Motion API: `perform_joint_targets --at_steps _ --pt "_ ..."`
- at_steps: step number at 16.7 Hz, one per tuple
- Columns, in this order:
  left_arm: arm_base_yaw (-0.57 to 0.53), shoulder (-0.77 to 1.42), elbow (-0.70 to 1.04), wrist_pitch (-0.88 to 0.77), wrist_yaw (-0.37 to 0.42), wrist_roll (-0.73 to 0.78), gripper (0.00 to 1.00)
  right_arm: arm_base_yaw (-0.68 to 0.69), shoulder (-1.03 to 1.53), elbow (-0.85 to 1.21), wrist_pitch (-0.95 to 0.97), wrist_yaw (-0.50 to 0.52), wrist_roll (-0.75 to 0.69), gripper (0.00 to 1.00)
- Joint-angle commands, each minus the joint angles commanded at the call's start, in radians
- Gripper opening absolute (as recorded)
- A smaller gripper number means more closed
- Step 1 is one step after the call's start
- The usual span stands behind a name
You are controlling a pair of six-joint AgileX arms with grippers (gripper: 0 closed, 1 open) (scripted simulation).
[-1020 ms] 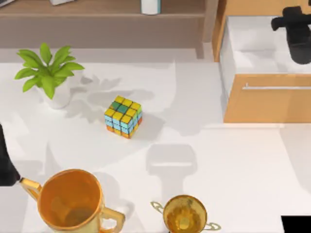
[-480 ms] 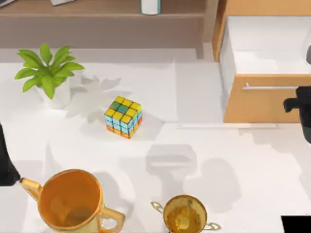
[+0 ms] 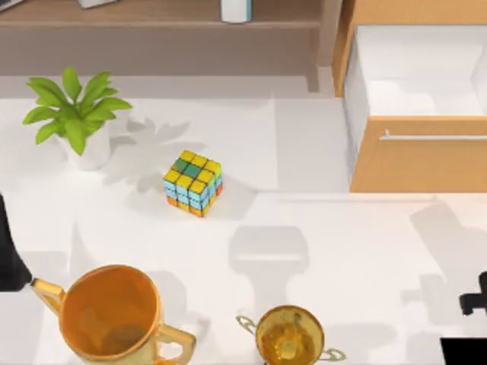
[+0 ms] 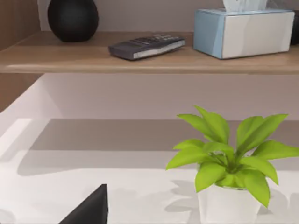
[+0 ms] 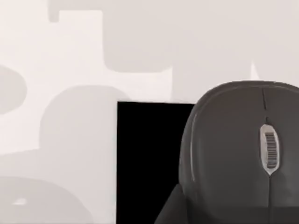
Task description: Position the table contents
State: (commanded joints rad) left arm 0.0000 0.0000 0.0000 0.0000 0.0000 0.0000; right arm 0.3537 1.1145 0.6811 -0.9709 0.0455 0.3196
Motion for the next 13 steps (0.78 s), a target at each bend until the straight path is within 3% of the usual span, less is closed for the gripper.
perform_joint_targets --at_steps 6,13 --pt "0.0 0.0 0.0 0.0 0.0 0.0 1.0 0.033 -0.102 -0.187 0.018 -0.002 0.04 0.0" --pt "0.0 0.0 0.0 0.0 0.0 0.0 1.0 0.033 -0.108 -0.202 0.019 -0.003 0.045 0.0"
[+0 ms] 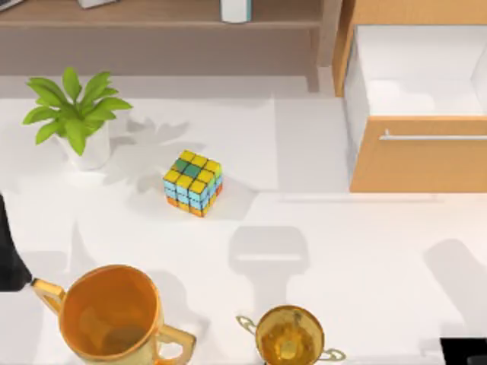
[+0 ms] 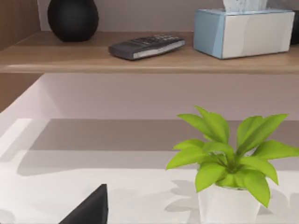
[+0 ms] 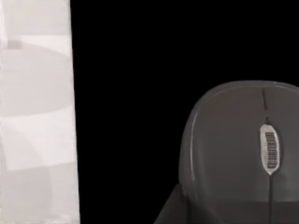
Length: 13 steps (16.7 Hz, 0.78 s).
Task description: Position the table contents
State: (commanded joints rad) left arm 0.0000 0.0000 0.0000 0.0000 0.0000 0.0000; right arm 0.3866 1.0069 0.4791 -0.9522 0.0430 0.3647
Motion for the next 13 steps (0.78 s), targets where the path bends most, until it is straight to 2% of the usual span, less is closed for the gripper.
perform_joint_targets --at_steps 13 --pt "0.0 0.0 0.0 0.0 0.0 0.0 1.0 0.003 -0.035 0.045 0.037 0.003 -0.002 0.0"
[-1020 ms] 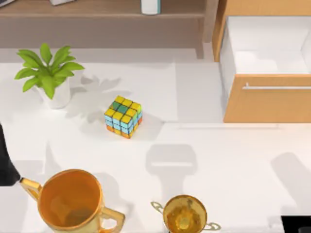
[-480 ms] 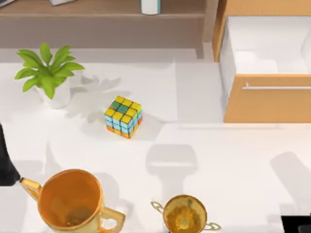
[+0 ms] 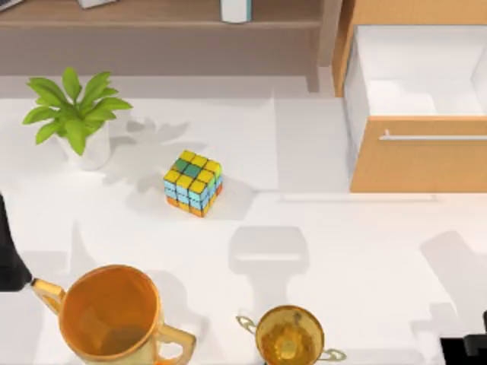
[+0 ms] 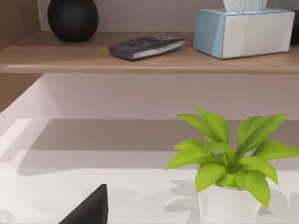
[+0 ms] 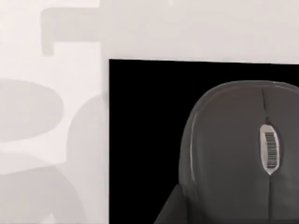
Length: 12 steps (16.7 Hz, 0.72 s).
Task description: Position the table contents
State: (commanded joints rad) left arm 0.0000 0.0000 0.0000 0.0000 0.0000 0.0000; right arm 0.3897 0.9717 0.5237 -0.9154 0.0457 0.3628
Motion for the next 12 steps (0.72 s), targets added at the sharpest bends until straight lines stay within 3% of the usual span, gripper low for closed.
perform_joint_targets --at_steps 12 --pt "0.0 0.0 0.0 0.0 0.0 0.0 1.0 0.0 -0.004 0.0 0.036 0.003 -0.001 0.0"
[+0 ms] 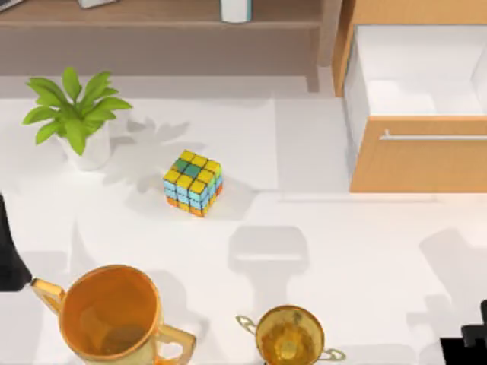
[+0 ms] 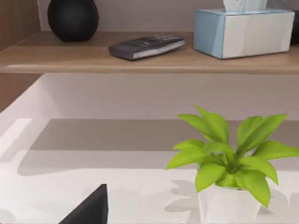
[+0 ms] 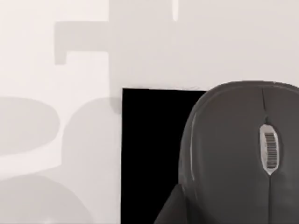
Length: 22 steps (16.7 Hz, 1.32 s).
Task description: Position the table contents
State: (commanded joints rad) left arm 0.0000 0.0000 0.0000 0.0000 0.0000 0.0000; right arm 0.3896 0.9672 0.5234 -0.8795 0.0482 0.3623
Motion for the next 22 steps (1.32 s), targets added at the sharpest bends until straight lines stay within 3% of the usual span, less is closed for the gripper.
perform_joint_targets --at_steps 12,22 --pt "0.0 0.0 0.0 0.0 0.0 0.0 1.0 -0.001 0.059 -0.078 -0.016 -0.005 0.0 0.0" --pt "0.0 0.0 0.0 0.0 0.0 0.0 1.0 -0.001 0.059 -0.078 -0.016 -0.005 0.0 0.75"
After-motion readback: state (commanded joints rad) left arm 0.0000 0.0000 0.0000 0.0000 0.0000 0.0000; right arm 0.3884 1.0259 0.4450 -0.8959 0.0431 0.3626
